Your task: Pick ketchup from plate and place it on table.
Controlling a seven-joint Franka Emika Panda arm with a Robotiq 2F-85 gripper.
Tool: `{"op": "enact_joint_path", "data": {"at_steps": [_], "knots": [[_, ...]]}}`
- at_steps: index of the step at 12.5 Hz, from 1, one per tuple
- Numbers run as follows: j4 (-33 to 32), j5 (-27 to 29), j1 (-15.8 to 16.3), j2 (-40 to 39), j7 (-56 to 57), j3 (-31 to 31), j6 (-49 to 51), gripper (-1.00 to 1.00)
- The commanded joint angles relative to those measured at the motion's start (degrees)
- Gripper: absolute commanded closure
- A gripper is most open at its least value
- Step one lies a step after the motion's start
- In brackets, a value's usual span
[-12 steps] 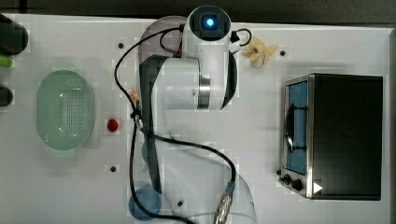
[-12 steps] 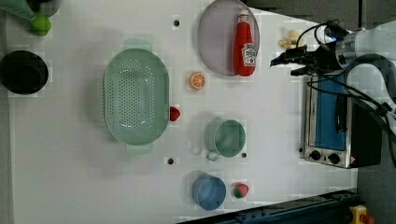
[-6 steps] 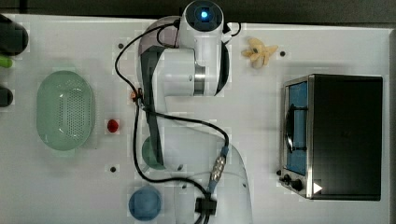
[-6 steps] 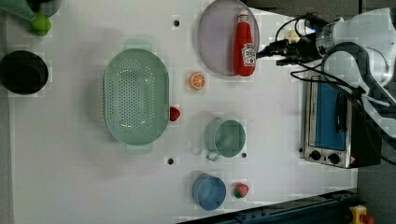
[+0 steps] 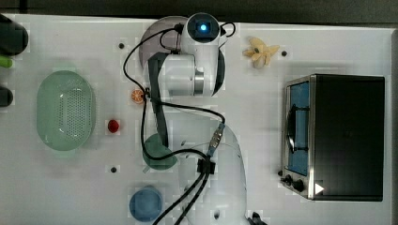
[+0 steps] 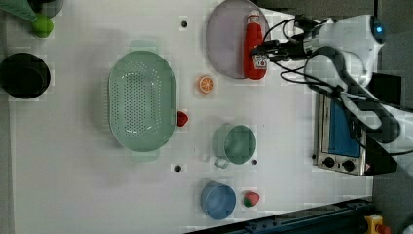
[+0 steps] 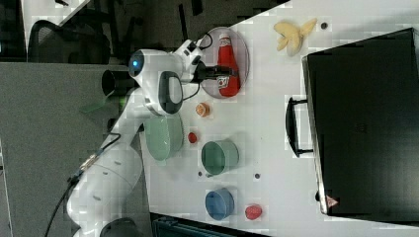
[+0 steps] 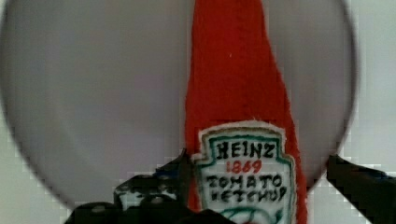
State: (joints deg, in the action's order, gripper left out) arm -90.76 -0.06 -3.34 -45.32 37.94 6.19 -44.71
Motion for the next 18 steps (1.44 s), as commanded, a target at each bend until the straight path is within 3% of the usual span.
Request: {"op": "enact_joint_path", "data": {"at_steps": [1, 4, 5, 8, 14, 18], "knots": [[1.37, -1.69, 1.19, -0.84, 2.65, -0.06, -3.70, -1.00], [1.59, -1.72, 1.20, -2.69, 2.65, -0.25, -6.79, -1.00], [1.73, -1.72, 1.20, -2.83, 2.65, -0.15, -7.23, -0.92], [2.22, -1.68, 1.12, -2.46, 2.60, -0.05, -7.13, -0.20], [2.05, 0.05, 0.52, 3.87, 0.18, -0.02, -5.84, -0.17], [0.87, 1.58, -1.35, 14.88, -0.56, -0.14, 8.22, -0.17]]}}
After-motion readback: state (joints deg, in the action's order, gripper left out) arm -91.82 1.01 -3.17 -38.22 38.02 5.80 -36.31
